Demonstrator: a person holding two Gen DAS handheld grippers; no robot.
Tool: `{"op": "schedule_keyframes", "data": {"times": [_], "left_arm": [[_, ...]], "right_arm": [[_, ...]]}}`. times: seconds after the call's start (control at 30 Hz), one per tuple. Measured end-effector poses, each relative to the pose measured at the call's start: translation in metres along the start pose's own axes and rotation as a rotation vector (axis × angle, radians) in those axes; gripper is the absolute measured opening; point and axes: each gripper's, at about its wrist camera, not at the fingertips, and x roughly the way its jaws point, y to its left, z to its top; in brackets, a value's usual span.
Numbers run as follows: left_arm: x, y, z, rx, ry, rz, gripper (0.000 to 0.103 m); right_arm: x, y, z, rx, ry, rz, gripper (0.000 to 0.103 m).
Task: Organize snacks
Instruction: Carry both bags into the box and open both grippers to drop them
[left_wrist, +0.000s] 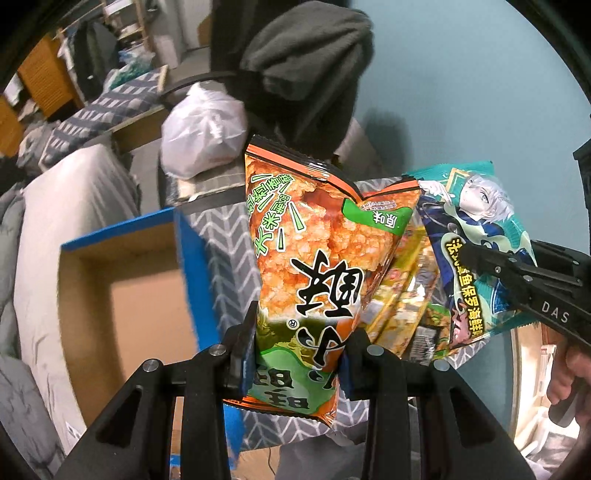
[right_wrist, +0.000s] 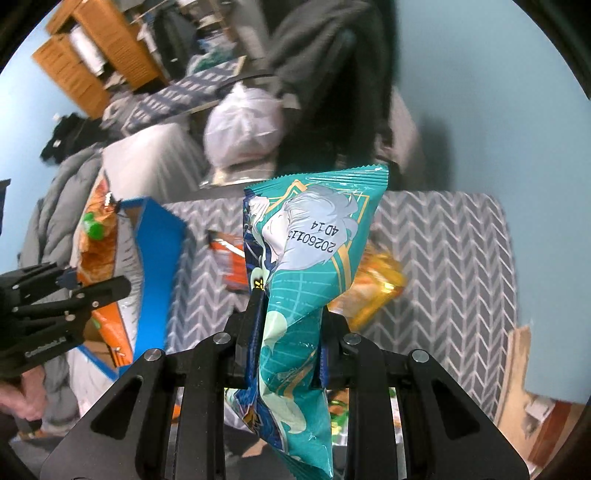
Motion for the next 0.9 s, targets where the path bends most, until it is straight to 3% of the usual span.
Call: {"op": "schedule_keyframes", "data": {"times": [0.43,0.9], "left_arm": [[-0.016,0.087,-0.032,-0.187,-0.016,0.080,0.035],[-0.020,0.170,-0.072,-0.325,-0.006,0.168,0.035]], "right_arm": [[0.039,0.115,0.021,-0.235,0.049,0.124,0.023],[0.092,0.222,0.032,-0.384,0.119,0.213,0.023]]}}
